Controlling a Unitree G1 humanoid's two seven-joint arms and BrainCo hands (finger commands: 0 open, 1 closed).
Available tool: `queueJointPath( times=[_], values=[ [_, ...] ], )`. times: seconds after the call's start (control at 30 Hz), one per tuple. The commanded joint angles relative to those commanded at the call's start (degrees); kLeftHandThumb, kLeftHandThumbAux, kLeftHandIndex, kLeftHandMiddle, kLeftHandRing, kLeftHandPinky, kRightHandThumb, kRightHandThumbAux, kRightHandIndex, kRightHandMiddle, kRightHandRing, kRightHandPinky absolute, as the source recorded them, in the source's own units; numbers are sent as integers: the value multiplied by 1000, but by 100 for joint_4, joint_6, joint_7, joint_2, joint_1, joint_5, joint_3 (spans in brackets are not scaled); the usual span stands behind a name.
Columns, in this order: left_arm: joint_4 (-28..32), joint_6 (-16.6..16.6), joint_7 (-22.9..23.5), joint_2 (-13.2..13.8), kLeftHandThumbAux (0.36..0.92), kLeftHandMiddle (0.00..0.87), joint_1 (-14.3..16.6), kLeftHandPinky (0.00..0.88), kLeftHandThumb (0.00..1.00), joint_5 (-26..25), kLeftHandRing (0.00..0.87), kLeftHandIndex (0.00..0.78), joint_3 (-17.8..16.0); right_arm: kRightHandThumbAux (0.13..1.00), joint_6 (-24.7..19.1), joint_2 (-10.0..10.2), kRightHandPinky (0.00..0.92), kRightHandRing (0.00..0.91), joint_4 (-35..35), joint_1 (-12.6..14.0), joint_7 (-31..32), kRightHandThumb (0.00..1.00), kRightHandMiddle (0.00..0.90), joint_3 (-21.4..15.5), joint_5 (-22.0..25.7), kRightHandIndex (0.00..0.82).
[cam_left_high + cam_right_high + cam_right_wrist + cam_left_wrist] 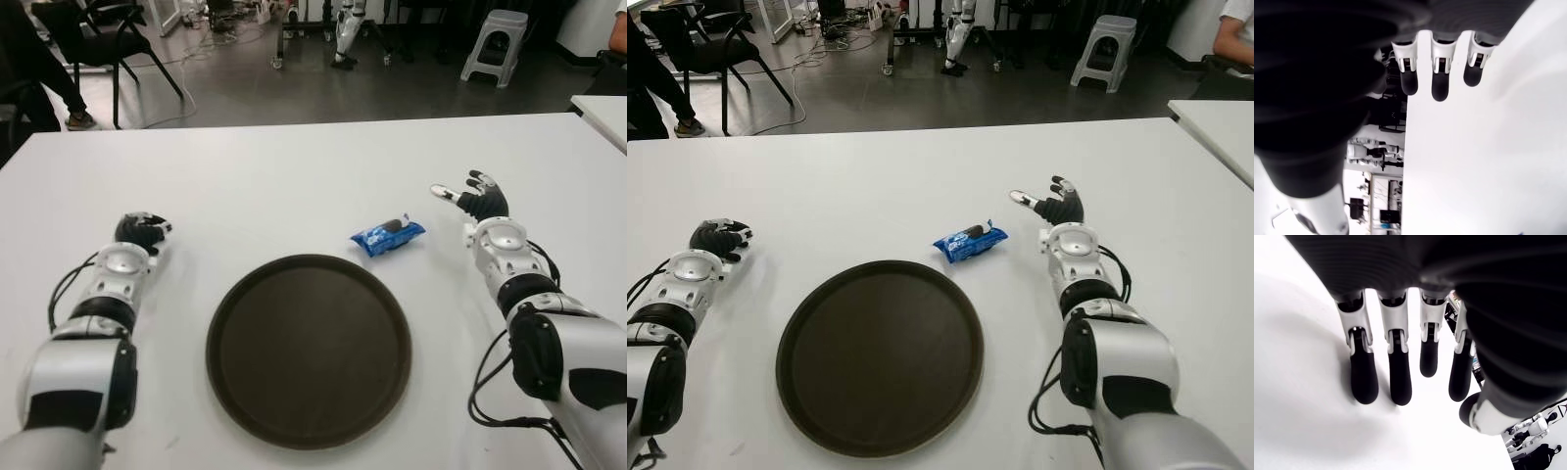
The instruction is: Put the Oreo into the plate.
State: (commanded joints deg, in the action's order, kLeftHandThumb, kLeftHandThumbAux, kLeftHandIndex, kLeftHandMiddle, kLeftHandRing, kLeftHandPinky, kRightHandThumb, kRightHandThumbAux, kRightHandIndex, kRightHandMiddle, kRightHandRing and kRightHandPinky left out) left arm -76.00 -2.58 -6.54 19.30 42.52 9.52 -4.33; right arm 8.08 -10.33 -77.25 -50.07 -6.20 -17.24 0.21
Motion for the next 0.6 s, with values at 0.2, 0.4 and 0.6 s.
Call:
queueJointPath(
  times=[0.2,0.4,0.6],
  values=[
    [-6,41,-8,1,719,205,9,199,690,19,203,417,14,846,82,15,111,129,18,-15,40,0,144,-73,84,158],
    [-4,65,-26,-6,720,183,17,172,689,14,181,415,9,855,183,14,108,121,35,-21,92,0,135,18,-6,138],
    [3,55,0,-16,721,180,18,179,688,-27,178,414,-26,863,263,47,124,123,60,-72,87,0,134,99,-35,127]
  ],
)
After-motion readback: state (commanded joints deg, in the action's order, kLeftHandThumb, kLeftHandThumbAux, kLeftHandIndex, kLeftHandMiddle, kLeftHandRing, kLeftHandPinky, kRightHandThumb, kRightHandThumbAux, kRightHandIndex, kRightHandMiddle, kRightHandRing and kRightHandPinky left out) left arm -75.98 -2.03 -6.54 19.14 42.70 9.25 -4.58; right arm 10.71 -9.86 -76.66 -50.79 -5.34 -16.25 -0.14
